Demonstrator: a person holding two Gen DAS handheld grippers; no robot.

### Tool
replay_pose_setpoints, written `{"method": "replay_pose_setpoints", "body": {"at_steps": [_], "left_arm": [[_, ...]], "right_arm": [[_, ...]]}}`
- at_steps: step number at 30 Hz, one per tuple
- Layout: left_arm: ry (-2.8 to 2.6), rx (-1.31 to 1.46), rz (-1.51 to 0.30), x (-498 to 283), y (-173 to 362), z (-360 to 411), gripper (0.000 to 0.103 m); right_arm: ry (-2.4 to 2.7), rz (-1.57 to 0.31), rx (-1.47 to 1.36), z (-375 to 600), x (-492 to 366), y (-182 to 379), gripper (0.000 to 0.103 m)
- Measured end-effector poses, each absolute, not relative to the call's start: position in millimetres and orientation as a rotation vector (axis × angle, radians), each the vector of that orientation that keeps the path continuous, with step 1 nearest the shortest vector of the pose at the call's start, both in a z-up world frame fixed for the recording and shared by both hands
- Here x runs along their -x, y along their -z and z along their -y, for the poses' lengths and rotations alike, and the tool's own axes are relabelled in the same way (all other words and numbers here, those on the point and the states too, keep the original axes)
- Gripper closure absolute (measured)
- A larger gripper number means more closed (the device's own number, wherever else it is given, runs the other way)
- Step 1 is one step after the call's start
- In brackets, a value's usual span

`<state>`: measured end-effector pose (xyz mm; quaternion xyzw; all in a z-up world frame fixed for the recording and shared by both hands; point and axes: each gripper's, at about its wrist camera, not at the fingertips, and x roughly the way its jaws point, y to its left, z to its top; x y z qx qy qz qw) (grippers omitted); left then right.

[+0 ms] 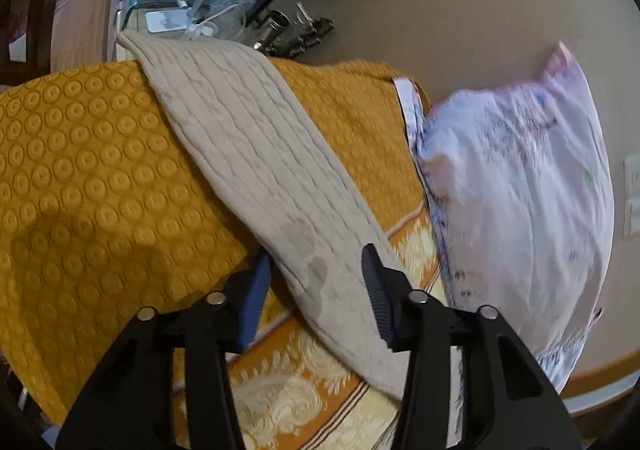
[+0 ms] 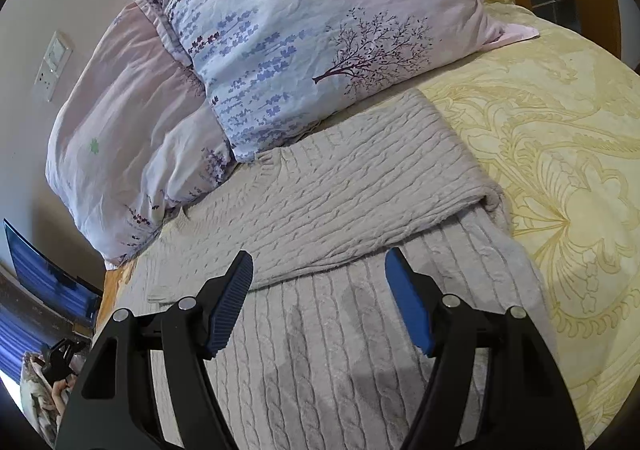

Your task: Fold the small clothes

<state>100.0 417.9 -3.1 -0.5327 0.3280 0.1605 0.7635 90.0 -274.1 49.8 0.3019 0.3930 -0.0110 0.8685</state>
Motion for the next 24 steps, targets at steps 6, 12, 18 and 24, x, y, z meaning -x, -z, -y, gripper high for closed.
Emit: {"method": "replay_pose_setpoints", "body": {"at_steps": [6, 12, 18, 24], "left_arm": [[-0.388, 1.179, -0.682, -99.1, 9.1, -438.6, 0.078], [-0.38, 1.17, -0.654, -99.2, 2.9, -436.2, 0.096], [-0.254, 1.111, -0.578, -111.7, -42.9, -401.6, 0.096], [-0.059, 1.031, -0.557, -139.8, -89.1, -333.8, 0.097]], "right_arm": [[0.002, -0.833, -0.622, 271.7, -90.7, -48.9, 0.033], [-0.014, -0.828, -0.621, 273.1, -89.3, -49.3, 0.032], [-0.027, -0.809, -0.616, 275.9, -85.0, -51.9, 0.032], [-0.037, -0.801, -0.613, 279.0, -79.9, -53.7, 0.028]]}}
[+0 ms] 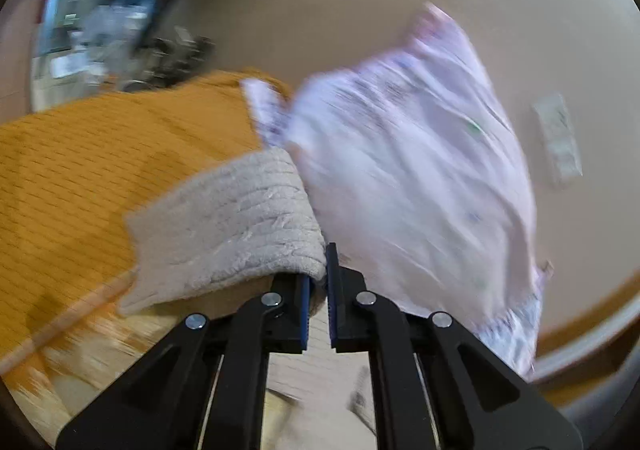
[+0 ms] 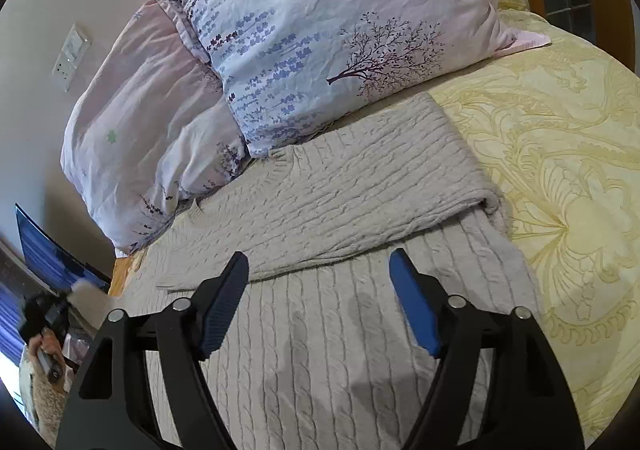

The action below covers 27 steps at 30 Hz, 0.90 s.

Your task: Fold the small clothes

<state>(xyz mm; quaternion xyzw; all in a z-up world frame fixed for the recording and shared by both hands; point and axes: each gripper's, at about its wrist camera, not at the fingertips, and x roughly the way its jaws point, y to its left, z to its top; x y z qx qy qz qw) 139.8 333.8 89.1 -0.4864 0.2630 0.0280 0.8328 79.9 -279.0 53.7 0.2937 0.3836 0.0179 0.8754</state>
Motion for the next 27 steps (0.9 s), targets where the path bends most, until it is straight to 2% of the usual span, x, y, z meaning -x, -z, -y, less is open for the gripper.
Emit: {"method": "replay_pose_setpoints", "body": {"at_steps": [6, 12, 16, 22, 24, 26, 27], "left_arm": [[0.142, 0.971, -0.59, -166.9, -115.8, -253.6, 0.097], [0.344, 0.951, -0.649, -184.8, -120.6, -164.4, 0.097], [0.458, 0.953, -0.737, -200.8, -101.4, -101.9, 0.097], [0.503, 0.934, -0.939, -218.0, -39.7, -16.4, 0.096], [0.505, 0.91, -1.014, -220.7, -17.9, 3.9, 0.091], [0.5, 0.885, -1.064, -223.2, -9.0, 13.8, 0.082], [0.512, 0.869, -1.083, -221.7, -8.0, 15.7, 0.074]], "right_arm": [[-0.04, -0.785, -0.601, 284.9, -72.5, -57.4, 0.028], [-0.034, -0.777, -0.586, 292.3, -68.0, -57.5, 0.028], [-0.034, -0.79, -0.585, 295.5, -67.2, -54.2, 0.028], [-0.041, -0.812, -0.565, 294.9, -66.1, -52.0, 0.028], [-0.047, -0.82, -0.55, 294.2, -66.3, -52.8, 0.028], [-0.051, -0.824, -0.527, 292.7, -67.1, -55.4, 0.028], [-0.053, -0.824, -0.519, 292.0, -67.7, -56.5, 0.028]]}}
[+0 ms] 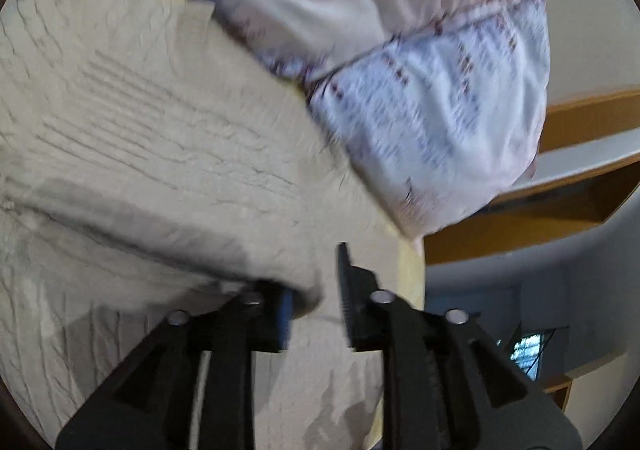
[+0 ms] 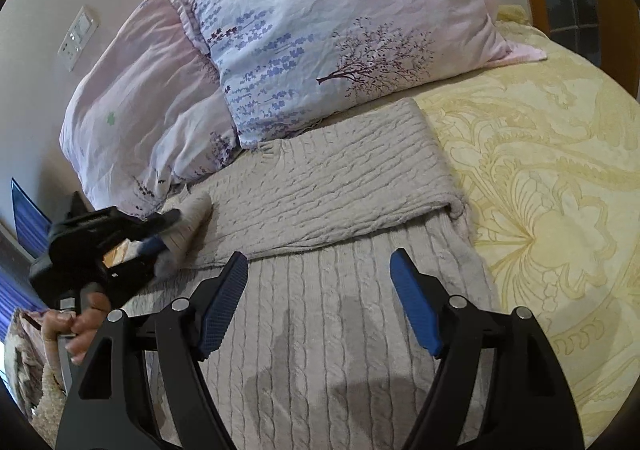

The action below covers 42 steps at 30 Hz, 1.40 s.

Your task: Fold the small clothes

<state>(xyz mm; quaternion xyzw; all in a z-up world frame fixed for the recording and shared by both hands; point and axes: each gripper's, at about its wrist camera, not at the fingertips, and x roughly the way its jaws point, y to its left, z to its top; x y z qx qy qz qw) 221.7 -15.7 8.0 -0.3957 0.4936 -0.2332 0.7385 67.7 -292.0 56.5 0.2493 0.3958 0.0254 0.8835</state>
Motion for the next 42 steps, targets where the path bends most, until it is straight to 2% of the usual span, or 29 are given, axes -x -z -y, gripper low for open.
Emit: {"method": "replay_pose_setpoints", "body": {"at_steps": [4, 9, 14, 19, 27, 28, 29, 30, 31, 35, 38, 42], "left_arm": [[0.586, 0.777, -1.076, -206.4, -30.0, -1.1, 0.044], [0.453, 0.6, -0.993, -185.7, -57.7, -64.1, 0.043], [0.236, 0.52, -1.004, -192.0, -47.2, -119.1, 0.045], [0.177, 0.528, -1.06, -193.5, -19.0, -142.3, 0.053], [0.221, 0.538, -1.046, -193.6, -14.7, -149.0, 0.05], [0.227, 0.541, -1.045, -193.2, -13.8, -149.2, 0.049], [0.233, 0.546, -1.044, -193.8, -13.6, -148.8, 0.049], [0.235, 0.549, -1.043, -193.2, -13.1, -150.1, 0.048], [0.236, 0.548, -1.042, -195.1, -13.0, -146.3, 0.047], [0.239, 0.538, -1.036, -194.3, -12.7, -144.3, 0.045], [0.239, 0.536, -1.031, -193.5, -12.8, -141.8, 0.041], [0.234, 0.51, -1.026, -191.6, -14.5, -136.4, 0.036]], "right_arm": [[-0.079, -0.819, -0.469, 286.0, -74.7, -67.2, 0.028], [-0.224, -0.8, -0.314, 243.4, -95.3, -90.7, 0.03], [-0.411, -0.783, -0.062, 162.1, -119.1, -101.5, 0.044], [-0.528, -0.75, 0.219, 78.8, -129.3, -90.9, 0.044], [-0.546, -0.774, 0.469, 12.5, -145.0, -53.2, 0.047], [-0.53, -0.774, 0.496, 7.7, -147.3, -48.2, 0.051], [-0.516, -0.771, 0.509, 7.5, -148.1, -44.9, 0.072], [-0.498, -0.767, 0.519, 7.5, -151.3, -42.1, 0.086], [-0.492, -0.773, 0.511, 8.9, -154.5, -41.5, 0.094], [-0.399, -0.725, 0.307, 50.0, -164.9, -65.4, 0.095], [-0.253, -0.671, 0.005, 124.7, -164.1, -91.9, 0.095], [-0.101, -0.738, -0.389, 227.6, -153.4, -77.6, 0.095]]}}
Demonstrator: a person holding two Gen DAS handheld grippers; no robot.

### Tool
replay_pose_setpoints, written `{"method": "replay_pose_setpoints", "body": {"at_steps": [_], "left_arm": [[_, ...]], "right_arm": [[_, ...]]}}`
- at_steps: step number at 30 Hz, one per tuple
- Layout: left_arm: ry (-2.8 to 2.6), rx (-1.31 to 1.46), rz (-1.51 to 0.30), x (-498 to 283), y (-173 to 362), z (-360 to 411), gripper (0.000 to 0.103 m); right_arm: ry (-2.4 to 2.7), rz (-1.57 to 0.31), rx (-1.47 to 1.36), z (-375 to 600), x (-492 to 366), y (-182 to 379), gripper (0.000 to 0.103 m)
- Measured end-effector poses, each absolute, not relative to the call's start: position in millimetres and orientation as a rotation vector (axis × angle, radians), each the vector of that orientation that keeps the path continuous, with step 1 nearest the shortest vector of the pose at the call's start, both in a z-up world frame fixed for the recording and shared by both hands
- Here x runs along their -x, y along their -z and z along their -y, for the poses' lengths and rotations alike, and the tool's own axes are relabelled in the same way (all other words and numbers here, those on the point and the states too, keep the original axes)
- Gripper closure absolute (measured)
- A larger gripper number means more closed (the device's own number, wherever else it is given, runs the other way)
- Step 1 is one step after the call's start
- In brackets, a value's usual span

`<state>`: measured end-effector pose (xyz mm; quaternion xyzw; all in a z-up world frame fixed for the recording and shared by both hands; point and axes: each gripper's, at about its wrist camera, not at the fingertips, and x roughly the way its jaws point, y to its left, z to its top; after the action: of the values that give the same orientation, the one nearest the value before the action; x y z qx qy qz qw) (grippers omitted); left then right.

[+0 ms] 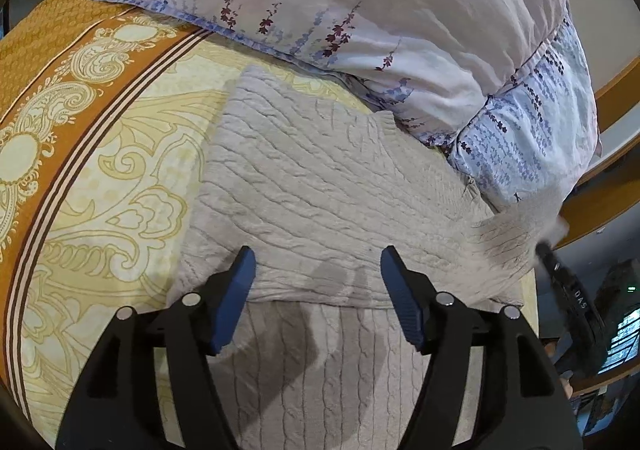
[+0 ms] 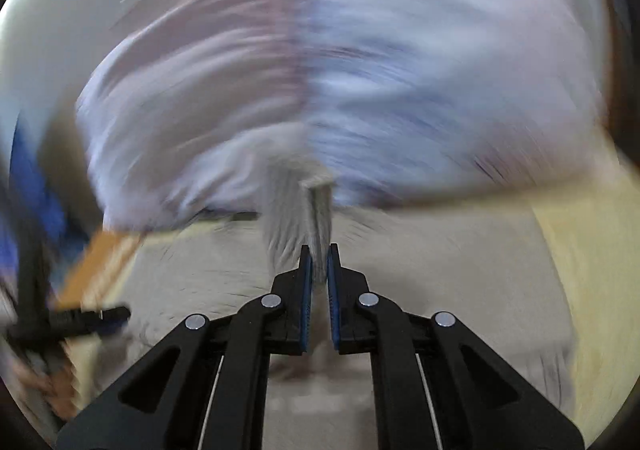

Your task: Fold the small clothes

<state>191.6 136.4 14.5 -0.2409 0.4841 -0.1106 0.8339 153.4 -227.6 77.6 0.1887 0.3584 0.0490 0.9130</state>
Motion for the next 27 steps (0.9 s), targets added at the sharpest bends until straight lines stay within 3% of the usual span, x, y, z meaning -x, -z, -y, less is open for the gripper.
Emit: {"method": "replay_pose_setpoints", "body": {"at_steps": [4, 6, 7, 8, 12, 21, 25, 27], "left_arm": [[0.231, 0.476, -1.024, -189.6, -17.1, -130.5, 0.033], [0.229, 0.469, -1.025, -189.3, -17.9, -129.7, 0.033], [0.227, 0.468, -1.025, -188.7, -18.7, -129.6, 0.032], [0.226, 0.469, -1.026, -188.8, -19.3, -129.7, 0.032], [0.228, 0.467, -1.029, -187.8, -20.1, -129.6, 0.03], [0.228, 0.445, -1.035, -189.0, -19.8, -127.5, 0.028], [0.229, 0.444, -1.032, -189.2, -19.1, -127.7, 0.027], [0.228, 0.439, -1.031, -189.6, -19.0, -127.3, 0.027]], "right_arm": [[-0.164, -0.911, -0.646, 276.8, -146.4, -33.0, 0.092], [-0.204, -0.942, -0.752, 288.6, -144.3, -22.7, 0.076], [-0.233, -0.949, -0.813, 294.9, -146.0, -18.0, 0.057], [-0.246, -0.951, -0.868, 301.2, -148.1, -14.2, 0.051], [-0.275, -0.97, -0.997, 312.4, -150.5, -4.0, 0.051], [-0.236, -1.018, -1.009, 328.4, -173.9, 7.8, 0.063], [-0.22, -1.04, -0.898, 318.4, -187.6, 9.0, 0.096], [-0.225, -0.999, -0.831, 314.2, -186.5, -1.0, 0.096]]}}
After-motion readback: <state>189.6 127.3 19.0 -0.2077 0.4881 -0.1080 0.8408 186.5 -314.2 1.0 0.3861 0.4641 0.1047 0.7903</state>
